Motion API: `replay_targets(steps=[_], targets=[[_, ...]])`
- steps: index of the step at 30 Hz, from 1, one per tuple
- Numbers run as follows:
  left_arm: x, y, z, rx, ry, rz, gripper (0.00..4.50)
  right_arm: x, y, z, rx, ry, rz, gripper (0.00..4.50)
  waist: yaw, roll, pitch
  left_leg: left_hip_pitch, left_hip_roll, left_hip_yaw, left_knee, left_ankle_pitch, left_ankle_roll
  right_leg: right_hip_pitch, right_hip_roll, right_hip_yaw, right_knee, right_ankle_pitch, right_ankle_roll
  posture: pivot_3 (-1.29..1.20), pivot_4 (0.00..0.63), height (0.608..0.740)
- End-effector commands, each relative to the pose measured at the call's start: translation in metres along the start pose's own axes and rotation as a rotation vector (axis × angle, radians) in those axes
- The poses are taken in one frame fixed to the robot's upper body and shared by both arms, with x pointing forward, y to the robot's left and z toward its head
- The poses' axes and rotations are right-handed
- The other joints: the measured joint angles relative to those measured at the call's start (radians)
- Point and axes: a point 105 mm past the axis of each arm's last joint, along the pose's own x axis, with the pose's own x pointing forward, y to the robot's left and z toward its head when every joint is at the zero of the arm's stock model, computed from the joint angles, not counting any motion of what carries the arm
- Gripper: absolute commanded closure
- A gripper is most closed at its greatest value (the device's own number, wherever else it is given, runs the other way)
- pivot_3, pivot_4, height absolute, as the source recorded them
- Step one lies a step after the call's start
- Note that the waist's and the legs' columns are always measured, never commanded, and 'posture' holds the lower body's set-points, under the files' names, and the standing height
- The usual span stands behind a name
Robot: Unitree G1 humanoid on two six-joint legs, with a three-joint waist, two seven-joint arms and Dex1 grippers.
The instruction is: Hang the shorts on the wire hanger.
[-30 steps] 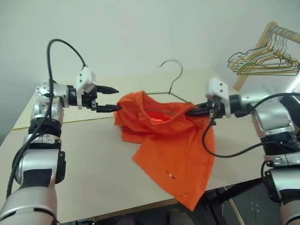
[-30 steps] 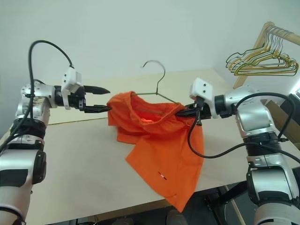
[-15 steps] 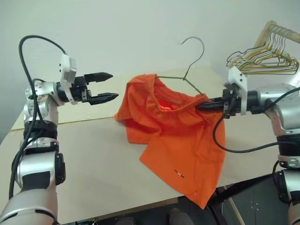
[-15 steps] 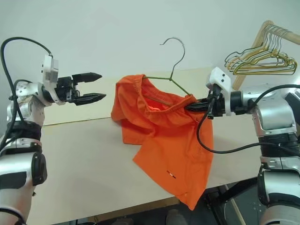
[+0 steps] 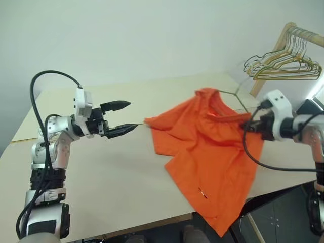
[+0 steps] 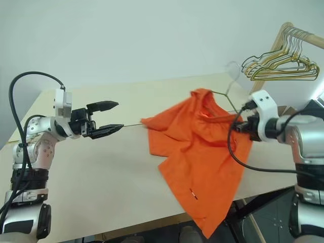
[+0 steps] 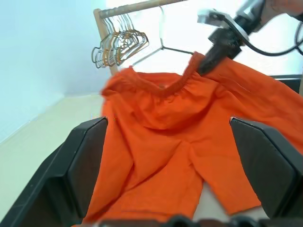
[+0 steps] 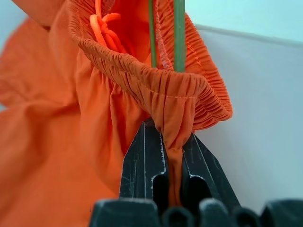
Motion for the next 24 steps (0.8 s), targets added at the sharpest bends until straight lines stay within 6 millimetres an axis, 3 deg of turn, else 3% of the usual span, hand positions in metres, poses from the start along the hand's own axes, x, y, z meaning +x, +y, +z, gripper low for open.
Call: replay_targets(steps=[1, 8, 16, 24], targets=[[0.008, -0.001, 0.019, 0.064, -0.068, 0.017, 0.02, -0.027, -0.017, 0.012, 0.010, -0.062, -0.168, 4.50, -0.004, 0.002, -0.001, 0.000, 0.000, 0.000, 0.000, 0.000, 0.000, 0.000, 0.000, 0.000, 0.000, 0.000, 0.000, -0.20, 0.000, 0.740], [0.019, -0.011, 0.013, 0.031, -0.094, -0.004, 0.02, -0.044, -0.067, 0.006, 0.231, -0.132, -0.570, 4.50, -0.042, 0.009, -0.008, 0.002, 0.001, 0.000, -0.001, 0.000, 0.000, 0.003, 0.000, 0.003, -0.003, 0.000, 0.000, -0.23, 0.000, 0.740], [0.019, -0.015, 0.014, 0.015, -0.100, -0.008, 0.02, -0.059, -0.103, 0.005, 0.317, -0.175, -0.904, 4.50, -0.087, 0.014, -0.011, 0.003, 0.001, 0.000, -0.001, 0.000, 0.001, 0.005, 0.000, 0.007, -0.001, 0.000, 0.000, -0.21, 0.000, 0.740], [0.013, -0.025, 0.010, -0.011, -0.082, -0.020, 0.02, -0.067, -0.123, 0.018, 0.384, -0.254, -1.042, 4.50, -0.107, 0.015, -0.011, 0.017, 0.002, 0.001, -0.004, -0.006, 0.011, 0.020, 0.007, 0.008, -0.005, 0.000, 0.001, -0.19, 0.000, 0.740]])
